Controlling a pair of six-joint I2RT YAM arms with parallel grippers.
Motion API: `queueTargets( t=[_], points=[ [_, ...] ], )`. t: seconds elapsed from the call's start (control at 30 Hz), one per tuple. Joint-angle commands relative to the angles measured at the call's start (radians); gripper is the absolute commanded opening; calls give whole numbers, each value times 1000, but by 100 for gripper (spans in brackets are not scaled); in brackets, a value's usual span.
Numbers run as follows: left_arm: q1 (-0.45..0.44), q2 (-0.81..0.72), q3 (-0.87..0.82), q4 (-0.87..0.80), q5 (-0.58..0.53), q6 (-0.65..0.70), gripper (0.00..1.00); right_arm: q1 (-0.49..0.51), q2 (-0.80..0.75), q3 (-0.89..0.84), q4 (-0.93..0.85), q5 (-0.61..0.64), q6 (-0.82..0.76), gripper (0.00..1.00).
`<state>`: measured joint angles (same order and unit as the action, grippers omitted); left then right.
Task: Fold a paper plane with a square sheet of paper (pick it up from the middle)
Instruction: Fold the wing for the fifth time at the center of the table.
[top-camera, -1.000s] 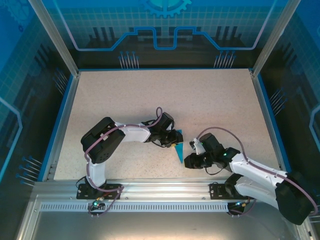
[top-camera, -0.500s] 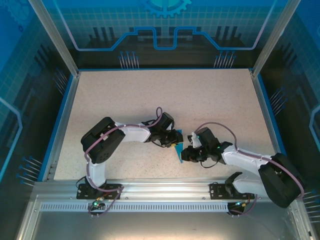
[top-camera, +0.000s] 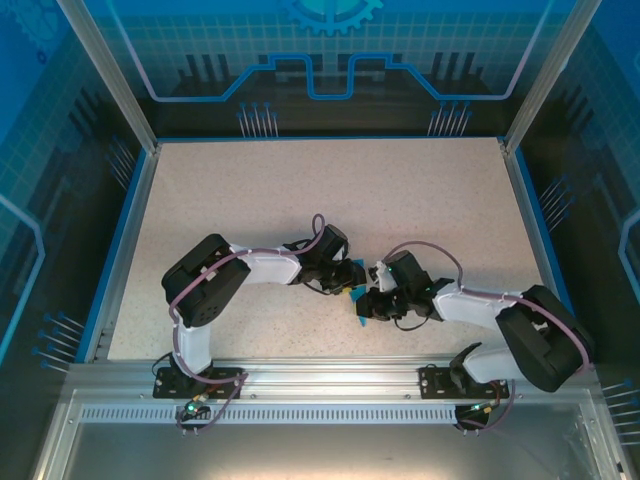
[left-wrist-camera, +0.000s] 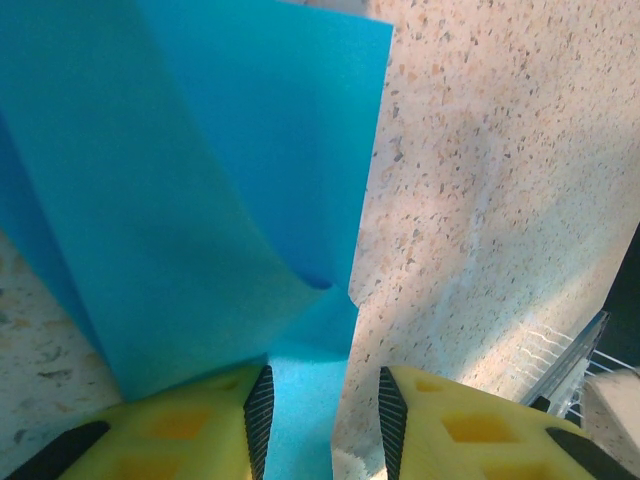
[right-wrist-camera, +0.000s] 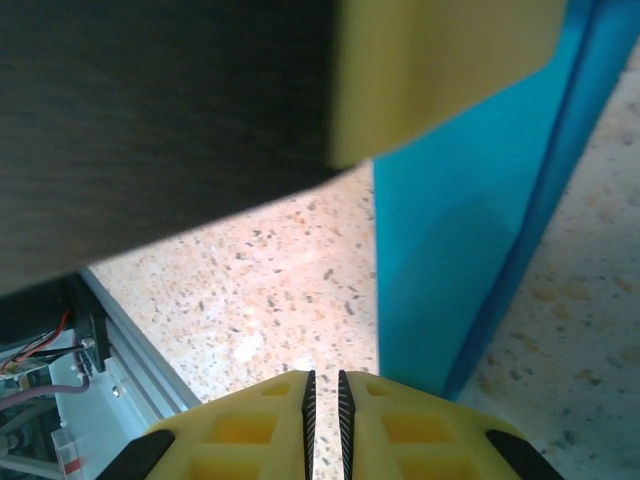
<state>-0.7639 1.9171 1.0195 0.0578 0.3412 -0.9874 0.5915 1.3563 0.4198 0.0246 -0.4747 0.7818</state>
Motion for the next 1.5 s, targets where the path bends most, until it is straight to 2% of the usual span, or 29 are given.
queueTargets(
  t=[0.0,0.17,0.4,0.63,0.83,1.1,1.47],
  points=[
    [7,-19,-9,-28,-27,12,38,-28,53,-35,3,-3,-43,17],
    [8,-41,-3,-26,-19,26,40,-30,133,-74,-15,-13,-84,14],
    [51,-148,-16,-24,-27,68,53,-37,160,-63,-40,-14,-128,12],
    [61,-180,-81,45,2,81,54,-45,185,-12,-78,-22,-180,11],
    [57,-162,-134,163,72,86,56,-55,227,18,-101,-19,-188,10],
    [58,-92,-102,224,131,121,56,-56,262,20,-84,-29,-196,9],
    [91,20,-40,227,97,173,55,-53,289,14,-83,-25,-178,7]
  ],
)
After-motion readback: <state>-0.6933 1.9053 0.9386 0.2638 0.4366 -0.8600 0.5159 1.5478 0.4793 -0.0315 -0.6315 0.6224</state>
